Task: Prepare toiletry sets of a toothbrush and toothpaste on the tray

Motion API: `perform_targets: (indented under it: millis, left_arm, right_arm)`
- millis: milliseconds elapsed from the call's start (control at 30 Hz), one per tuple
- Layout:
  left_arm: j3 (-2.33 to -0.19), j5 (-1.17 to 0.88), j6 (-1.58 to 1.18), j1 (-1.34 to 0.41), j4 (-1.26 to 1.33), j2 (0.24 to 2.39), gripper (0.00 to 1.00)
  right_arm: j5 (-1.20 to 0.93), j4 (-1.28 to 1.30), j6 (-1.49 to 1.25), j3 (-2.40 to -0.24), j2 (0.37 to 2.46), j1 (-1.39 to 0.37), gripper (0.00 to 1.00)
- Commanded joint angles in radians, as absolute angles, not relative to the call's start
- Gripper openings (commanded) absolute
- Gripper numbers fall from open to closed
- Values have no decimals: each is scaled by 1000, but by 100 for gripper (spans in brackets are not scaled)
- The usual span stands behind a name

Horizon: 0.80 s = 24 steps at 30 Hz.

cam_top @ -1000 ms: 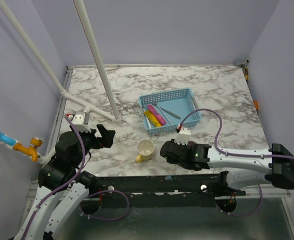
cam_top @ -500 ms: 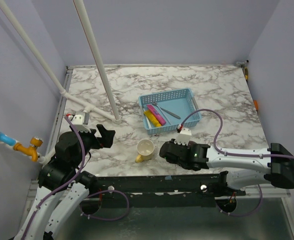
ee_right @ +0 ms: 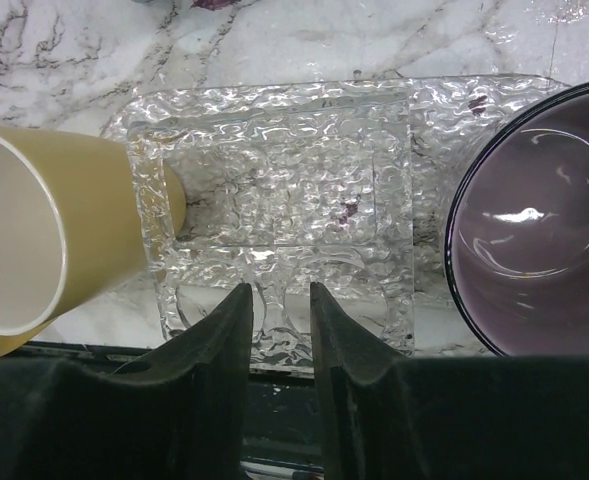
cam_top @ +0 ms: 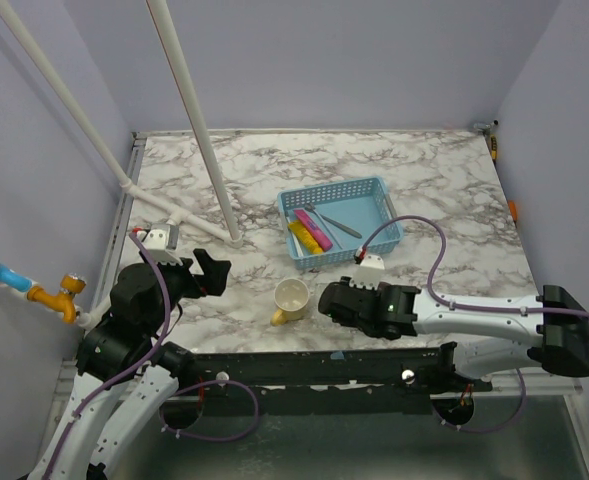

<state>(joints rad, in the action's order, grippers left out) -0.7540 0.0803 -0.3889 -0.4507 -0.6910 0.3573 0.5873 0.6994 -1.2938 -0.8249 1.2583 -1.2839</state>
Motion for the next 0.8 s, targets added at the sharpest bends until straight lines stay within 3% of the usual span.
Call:
perform_targets:
  millis: [0, 367, 767]
  left_arm:
    - [-752, 97, -394, -445, -706, 354, 99]
    - [-752, 98, -394, -445, -706, 353, 99]
    - [-752, 115, -394, -443, -709, 366, 99]
  right_arm:
    - [644, 752, -1306, -872, 1265, -1292, 33]
    - [691, 873, -1266, -1021, 1256, -1300, 34]
    - [768, 944, -980, -1328, 1433, -1250, 43]
